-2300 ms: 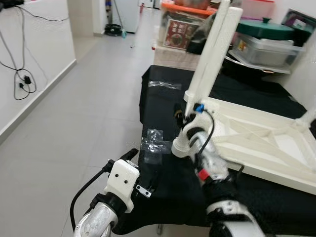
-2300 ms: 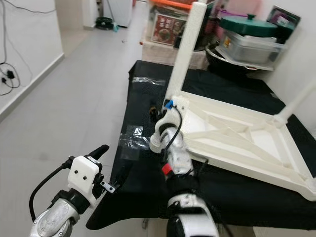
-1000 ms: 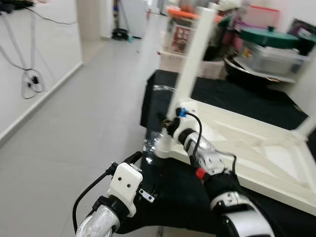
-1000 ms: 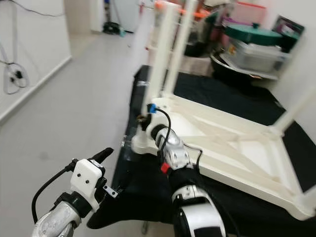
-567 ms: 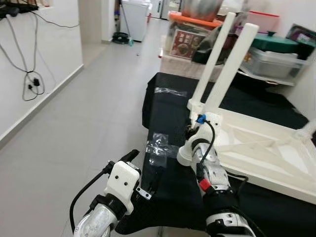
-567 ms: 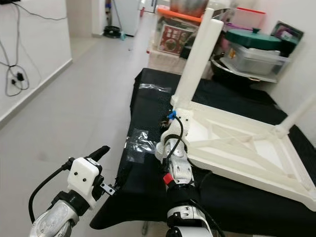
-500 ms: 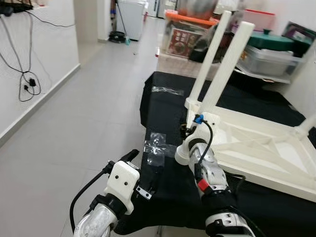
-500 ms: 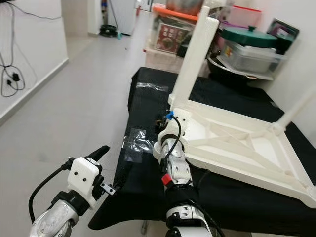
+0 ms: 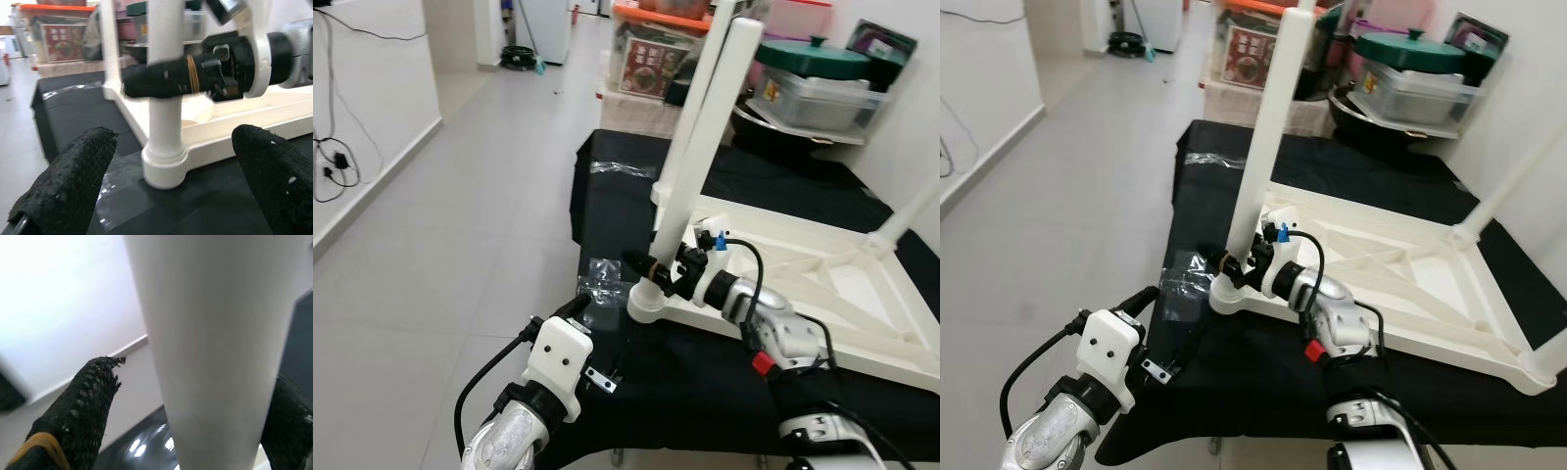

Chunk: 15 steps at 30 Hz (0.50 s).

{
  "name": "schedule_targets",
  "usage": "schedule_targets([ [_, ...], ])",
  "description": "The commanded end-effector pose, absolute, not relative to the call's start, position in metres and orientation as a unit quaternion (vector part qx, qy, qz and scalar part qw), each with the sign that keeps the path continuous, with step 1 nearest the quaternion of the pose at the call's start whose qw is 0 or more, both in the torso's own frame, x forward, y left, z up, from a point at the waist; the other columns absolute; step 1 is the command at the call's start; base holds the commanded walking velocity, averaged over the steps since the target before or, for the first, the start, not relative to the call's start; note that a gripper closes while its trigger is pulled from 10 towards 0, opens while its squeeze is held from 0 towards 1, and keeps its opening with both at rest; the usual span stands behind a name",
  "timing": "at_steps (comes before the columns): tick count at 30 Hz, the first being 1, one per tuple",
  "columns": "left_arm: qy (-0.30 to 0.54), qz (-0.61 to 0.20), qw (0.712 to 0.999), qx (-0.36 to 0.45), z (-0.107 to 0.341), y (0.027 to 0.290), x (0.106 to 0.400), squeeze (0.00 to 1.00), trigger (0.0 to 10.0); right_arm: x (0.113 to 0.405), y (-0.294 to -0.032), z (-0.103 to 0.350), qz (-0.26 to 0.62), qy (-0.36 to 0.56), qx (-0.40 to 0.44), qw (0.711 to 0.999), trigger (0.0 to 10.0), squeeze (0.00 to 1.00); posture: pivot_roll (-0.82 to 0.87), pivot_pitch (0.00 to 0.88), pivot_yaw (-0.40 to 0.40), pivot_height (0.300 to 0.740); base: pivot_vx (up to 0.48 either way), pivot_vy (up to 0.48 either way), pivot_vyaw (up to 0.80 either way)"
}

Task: Building children table

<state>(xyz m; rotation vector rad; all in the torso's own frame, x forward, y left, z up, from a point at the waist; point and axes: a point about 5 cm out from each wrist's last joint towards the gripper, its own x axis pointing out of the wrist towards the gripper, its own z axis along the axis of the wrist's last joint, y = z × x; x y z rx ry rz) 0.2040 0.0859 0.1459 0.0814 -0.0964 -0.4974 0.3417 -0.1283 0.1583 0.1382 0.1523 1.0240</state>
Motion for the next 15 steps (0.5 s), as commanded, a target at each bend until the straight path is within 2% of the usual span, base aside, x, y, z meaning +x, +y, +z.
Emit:
schedule_targets([
  [1,-0.048,-0.252,0.966,0.042,0.146,0.082,0.202,0.0,10.0,0.334,-0.109,0.147,0.577,0.105,0.056,0.808,10.0,0.0,0.16,0.0,-0.183,0.74,0.0,0.0,0.0],
  [2,-0.048,-0.252,0.966,0.042,0.146,0.082,0.202,0.0,10.0,0.333,-0.105,0.145,0.597,0.111,0.053,0.792,10.0,0.0,0.17,0.0,-0.182,0.74,0.0,0.0,0.0],
  [4,-0.048,-0.252,0.966,0.042,0.146,0.082,0.202,0.0,10.0,0.333,-0.105,0.145,0.597,0.111,0.053,0.792,10.0,0.0,0.17,0.0,-0.182,0.74,0.0,0.0,0.0],
  [5,-0.048,-0.251,0.966,0.043,0.146,0.082,0.202,0.0,10.0,0.334,-0.099,0.143,0.604,0.111,0.042,0.788,8.1,0.0,0.17,0.0,-0.184,0.74,0.0,0.0,0.0],
  [6,-0.048,-0.251,0.966,0.043,0.146,0.082,0.202,0.0,10.0,0.334,-0.099,0.143,0.604,0.111,0.042,0.788,8.1,0.0,0.17,0.0,-0.184,0.74,0.0,0.0,0.0],
  [7,-0.048,-0.249,0.966,0.042,0.146,0.083,0.202,0.0,10.0,0.336,-0.093,0.142,0.602,0.111,0.045,0.79,1.6,0.0,0.17,0.0,-0.186,0.74,0.0,0.0,0.0],
  [8,-0.048,-0.249,0.966,0.042,0.146,0.083,0.202,0.0,10.0,0.336,-0.093,0.142,0.602,0.111,0.045,0.79,1.6,0.0,0.17,0.0,-0.186,0.74,0.0,0.0,0.0],
  [9,-0.047,-0.248,0.967,0.043,0.146,0.084,0.202,0.0,10.0,0.338,-0.088,0.141,0.595,0.107,0.045,0.796,0.0,0.0,0.17,0.0,-0.185,0.74,0.0,0.0,0.0],
  [12,-0.047,-0.247,0.967,0.044,0.146,0.084,0.202,0.0,10.0,0.339,-0.086,0.141,0.59,0.105,0.045,0.799,0.0,0.0,0.17,0.0,-0.185,0.74,0.0,0.0,0.0],
  [14,-0.045,-0.247,0.967,0.044,0.145,0.084,0.201,0.0,10.0,0.349,-0.087,0.14,0.509,0.088,0.051,0.855,0.0,0.0,0.17,0.0,-0.182,0.74,0.0,0.0,0.0],
  [15,-0.045,-0.247,0.967,0.044,0.145,0.084,0.201,0.0,10.0,0.349,-0.087,0.14,0.509,0.088,0.051,0.855,0.0,0.0,0.17,0.0,-0.182,0.74,0.0,0.0,0.0],
])
